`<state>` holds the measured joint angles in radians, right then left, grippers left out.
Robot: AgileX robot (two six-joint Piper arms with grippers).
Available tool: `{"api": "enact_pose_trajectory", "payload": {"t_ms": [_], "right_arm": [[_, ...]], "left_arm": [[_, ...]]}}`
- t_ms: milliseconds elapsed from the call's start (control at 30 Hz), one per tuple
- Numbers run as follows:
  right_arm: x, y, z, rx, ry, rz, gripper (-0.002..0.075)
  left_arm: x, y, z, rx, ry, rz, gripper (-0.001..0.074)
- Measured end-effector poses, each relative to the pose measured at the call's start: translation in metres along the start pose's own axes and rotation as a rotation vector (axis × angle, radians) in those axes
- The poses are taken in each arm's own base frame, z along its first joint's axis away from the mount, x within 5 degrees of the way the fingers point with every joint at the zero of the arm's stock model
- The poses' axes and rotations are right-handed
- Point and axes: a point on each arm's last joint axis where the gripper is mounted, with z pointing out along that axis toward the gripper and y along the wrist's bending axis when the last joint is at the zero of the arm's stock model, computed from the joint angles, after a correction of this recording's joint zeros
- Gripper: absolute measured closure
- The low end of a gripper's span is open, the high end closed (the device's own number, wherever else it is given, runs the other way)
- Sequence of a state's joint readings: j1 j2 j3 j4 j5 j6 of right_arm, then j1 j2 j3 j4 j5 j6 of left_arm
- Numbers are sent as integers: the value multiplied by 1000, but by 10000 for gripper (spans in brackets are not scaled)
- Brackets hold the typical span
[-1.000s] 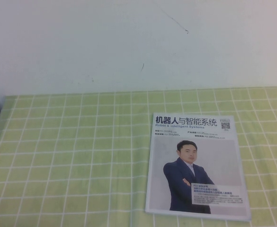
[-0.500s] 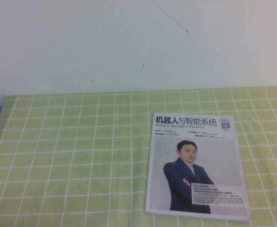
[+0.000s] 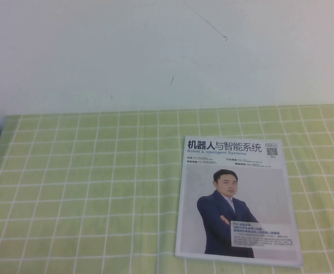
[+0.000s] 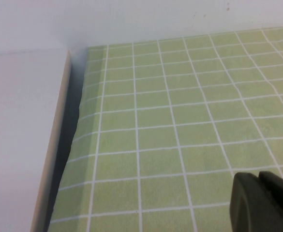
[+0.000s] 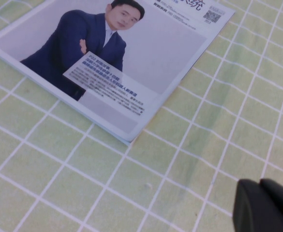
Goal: Close book
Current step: 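Close the open booklet and leave it lying on the table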
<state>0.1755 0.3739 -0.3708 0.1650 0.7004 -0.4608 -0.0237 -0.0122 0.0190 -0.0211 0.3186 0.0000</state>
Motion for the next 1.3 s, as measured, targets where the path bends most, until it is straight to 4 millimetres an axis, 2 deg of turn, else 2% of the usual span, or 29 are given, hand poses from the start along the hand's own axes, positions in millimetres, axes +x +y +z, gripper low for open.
{"api": "enact_pose_trajectory", "payload": {"t_ms": [1100, 1300], "right_arm": [[0, 0, 0, 0, 0, 0, 729], [10, 1, 2, 46, -45, 9, 729]], "left_arm": [[0, 0, 0, 1, 0, -53, 738], [0, 0, 0, 0, 0, -54, 738]]}}
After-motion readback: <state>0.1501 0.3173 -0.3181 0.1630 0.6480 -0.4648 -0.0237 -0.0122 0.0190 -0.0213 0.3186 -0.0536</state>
